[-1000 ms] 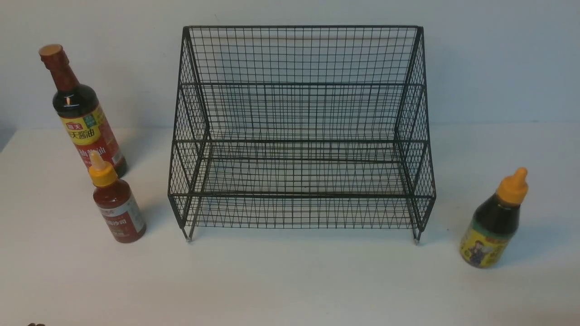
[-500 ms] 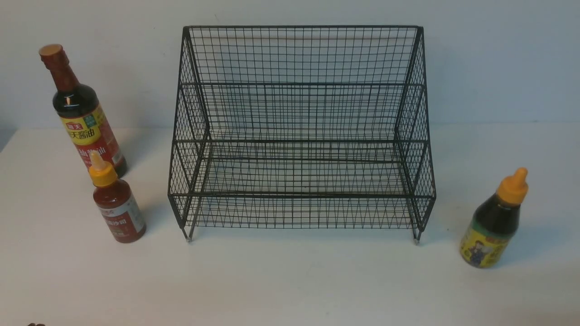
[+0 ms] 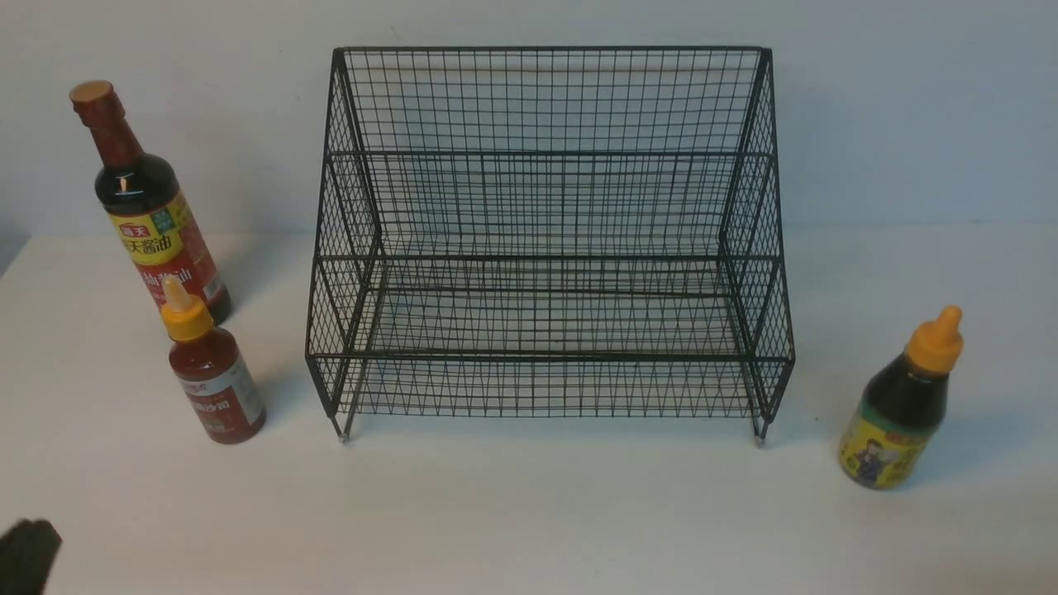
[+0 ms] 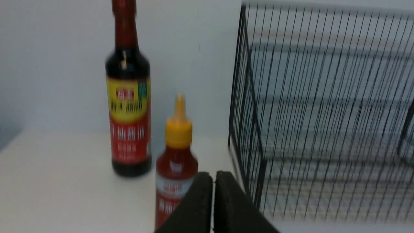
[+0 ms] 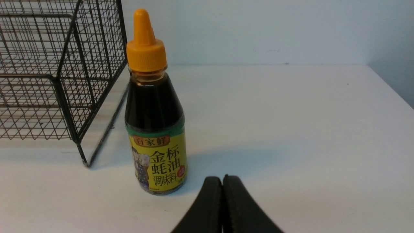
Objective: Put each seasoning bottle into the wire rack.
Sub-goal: Use the left arm to grab the condiment bottle closest to it
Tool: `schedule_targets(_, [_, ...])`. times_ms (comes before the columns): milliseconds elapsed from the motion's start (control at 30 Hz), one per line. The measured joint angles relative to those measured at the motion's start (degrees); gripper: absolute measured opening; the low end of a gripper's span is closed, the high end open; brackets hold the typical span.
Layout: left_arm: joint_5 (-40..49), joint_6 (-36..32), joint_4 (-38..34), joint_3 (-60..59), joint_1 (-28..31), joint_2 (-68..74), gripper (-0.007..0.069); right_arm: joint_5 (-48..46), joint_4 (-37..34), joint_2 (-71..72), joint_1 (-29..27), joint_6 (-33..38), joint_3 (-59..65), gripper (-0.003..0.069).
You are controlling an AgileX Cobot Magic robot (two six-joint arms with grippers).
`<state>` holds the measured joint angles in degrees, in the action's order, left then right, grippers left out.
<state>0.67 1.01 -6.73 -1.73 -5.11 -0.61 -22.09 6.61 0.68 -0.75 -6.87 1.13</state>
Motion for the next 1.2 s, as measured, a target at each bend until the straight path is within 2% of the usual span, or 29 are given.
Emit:
schedule_targets(67, [-3.9, 0.0, -0.4, 0.0, 0.0, 0.0, -0.0005, 0.0, 0.0, 0.0, 0.0, 0.0, 0.0, -0.0010])
schedule_targets(100, [-11.5, 0.0, -0.5, 0.0, 0.0, 0.0, -0.0005, 0.0, 0.0, 0.0, 0.0, 0.0, 0.0, -0.0010])
schedule_targets(167, [-19.2, -0.1, -0.6, 0.0, 0.0, 0.4, -0.0005, 0.0, 0.0, 0.0, 0.0, 0.0, 0.0, -0.0010])
schedule_targets(267, [-24.1, -2.0, -0.8, 0.1, 0.0, 3.1, -0.0005, 0.0, 0.0, 0.0, 0.0, 0.0, 0.0, -0.0010])
schedule_targets(333, [-26.4, -7.4, -0.8, 0.4, 0.0, 12.0, -0.0005, 0.0, 0.0, 0.0, 0.0, 0.0, 0.0, -0.0010])
schedule_targets(400, [-28.2, -9.9, -0.8, 1.6, 0.0, 19.6, -0.0005, 0.0, 0.0, 0.0, 0.0, 0.0, 0.0, -0.0010])
schedule_targets(433, [-28.5, -9.9, -0.8, 1.8, 0.0, 19.6, -0.0005, 0.0, 0.0, 0.0, 0.0, 0.0, 0.0, -0.0010])
schedule_targets(633, [-38.2, -10.8, -0.9, 8.4, 0.0, 41.2, 0.0003, 0.0, 0.0, 0.0, 0.0, 0.0, 0.0, -0.0010])
schedule_targets(700, [-42.9, -8.3, -0.9, 11.7, 0.0, 51.4, 0.0030, 0.0, 0.0, 0.0, 0.0, 0.0, 0.0, -0.0010])
schedule_targets(867, [-48.5, -4.2, -0.9, 14.6, 0.0, 60.4, 0.0079, 0.0, 0.0, 0.0, 0.0, 0.0, 0.0, -0.0010])
schedule_targets(1000, [-52.9, -2.7, -1.0, 17.0, 0.0, 69.0, 0.0183, 0.0, 0.0, 0.0, 0.0, 0.0, 0.0, -0.0010])
schedule_targets(1200, [-53.8, -2.4, -1.0, 21.4, 0.0, 76.9, 0.0340, 0.0, 0.0, 0.0, 0.0, 0.0, 0.0, -0.0010])
